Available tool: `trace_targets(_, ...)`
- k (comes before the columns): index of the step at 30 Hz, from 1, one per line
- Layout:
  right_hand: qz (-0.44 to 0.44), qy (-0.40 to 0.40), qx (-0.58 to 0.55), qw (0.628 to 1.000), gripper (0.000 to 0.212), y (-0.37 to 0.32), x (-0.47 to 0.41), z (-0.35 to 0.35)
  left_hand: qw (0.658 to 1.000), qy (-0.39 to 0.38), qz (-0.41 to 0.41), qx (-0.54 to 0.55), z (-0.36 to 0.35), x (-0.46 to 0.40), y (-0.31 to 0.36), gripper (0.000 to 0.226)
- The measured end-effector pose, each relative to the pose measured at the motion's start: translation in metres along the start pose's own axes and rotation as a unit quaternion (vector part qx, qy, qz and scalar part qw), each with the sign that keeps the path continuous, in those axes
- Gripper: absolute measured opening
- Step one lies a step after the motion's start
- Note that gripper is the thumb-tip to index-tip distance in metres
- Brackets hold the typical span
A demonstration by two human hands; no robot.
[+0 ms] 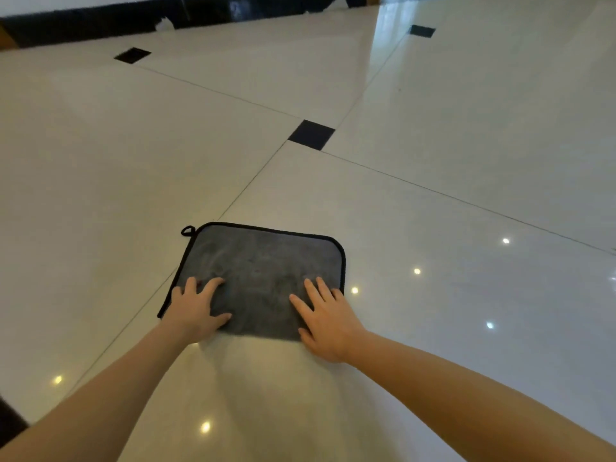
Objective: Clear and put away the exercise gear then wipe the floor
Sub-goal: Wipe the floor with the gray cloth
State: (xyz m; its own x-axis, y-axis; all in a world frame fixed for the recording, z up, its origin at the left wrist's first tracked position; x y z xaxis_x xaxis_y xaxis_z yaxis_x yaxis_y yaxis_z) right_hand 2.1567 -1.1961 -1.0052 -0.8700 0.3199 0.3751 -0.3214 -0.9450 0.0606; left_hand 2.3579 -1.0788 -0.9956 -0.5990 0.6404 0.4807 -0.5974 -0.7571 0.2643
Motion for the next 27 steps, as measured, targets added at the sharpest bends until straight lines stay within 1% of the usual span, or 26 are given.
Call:
trace_targets(3, 0.014, 0.004, 0.003, 1.000, 0.063, -0.011, -0.012, 0.008, 1.000, 0.017, 0.001, 0.013, 0.000, 0.010, -0.020, 0.071)
trace_targets(5, 0.017, 0.015, -0.001, 1.000, 0.064, -0.009, -0.016, 0.012, 0.999, 0.025, -0.012, 0.036, 0.001, 0.012, -0.026, 0.070)
trace_targets(6, 0.020, 0.031, -0.007, 0.999, 0.064, -0.006, -0.016, 0.014, 0.998, 0.040, -0.023, 0.047, 0.004, 0.014, -0.029, 0.070)
trace_targets(9, 0.015, 0.086, -0.023, 0.996, 0.060, 0.006, -0.011, 0.019, 0.990, 0.127, -0.032, 0.053, 0.013, 0.019, -0.042, 0.067)
trace_targets(10, 0.000, 0.104, -0.031, 0.994, 0.057, 0.011, -0.009, 0.019, 0.987, 0.150, -0.022, 0.055, 0.016, 0.022, -0.048, 0.067)
trace_targets(12, -0.062, 0.129, -0.054, 0.988, 0.055, 0.025, -0.004, 0.017, 0.982, 0.176, 0.003, 0.075, 0.018, 0.023, -0.059, 0.070)
trace_targets(16, -0.200, 0.117, -0.125, 0.965, 0.059, 0.047, 0.003, 0.009, 0.962, 0.184, 0.048, 0.195, 0.018, 0.016, -0.073, 0.077)
trace_targets(18, -0.227, 0.114, -0.167, 0.953, 0.057, 0.045, 0.003, 0.009, 0.951, 0.191, 0.073, 0.233, 0.018, 0.011, -0.074, 0.078)
trace_targets(22, -0.238, 0.107, -0.221, 0.940, 0.057, 0.030, -0.008, 0.013, 0.940, 0.200, 0.087, 0.261, 0.018, 0.003, -0.066, 0.079)
trace_targets(24, -0.267, 0.108, -0.277, 0.917, 0.059, 0.027, -0.012, 0.015, 0.936, 0.201, 0.094, 0.275, 0.020, 0.002, -0.062, 0.077)
trace_targets(27, -0.311, 0.117, -0.369, 0.868, 0.069, 0.027, -0.017, 0.018, 0.921, 0.206, 0.109, 0.311, 0.022, 0.002, -0.059, 0.069)
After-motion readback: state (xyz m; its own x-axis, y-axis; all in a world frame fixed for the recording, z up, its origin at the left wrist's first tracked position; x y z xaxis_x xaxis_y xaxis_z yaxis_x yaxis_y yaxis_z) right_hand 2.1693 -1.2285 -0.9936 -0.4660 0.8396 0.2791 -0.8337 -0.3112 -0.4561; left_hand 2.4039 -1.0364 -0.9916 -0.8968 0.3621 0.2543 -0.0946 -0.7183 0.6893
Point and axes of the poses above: each hand's wrist, its own x-axis away from the middle knuckle, its own z-axis out of the back of the hand, y = z × x, the point moved 5 cm from there along -x, towards the middle knuckle, and after that the axes turned 12 degrees about x, right-handed, at the moved point
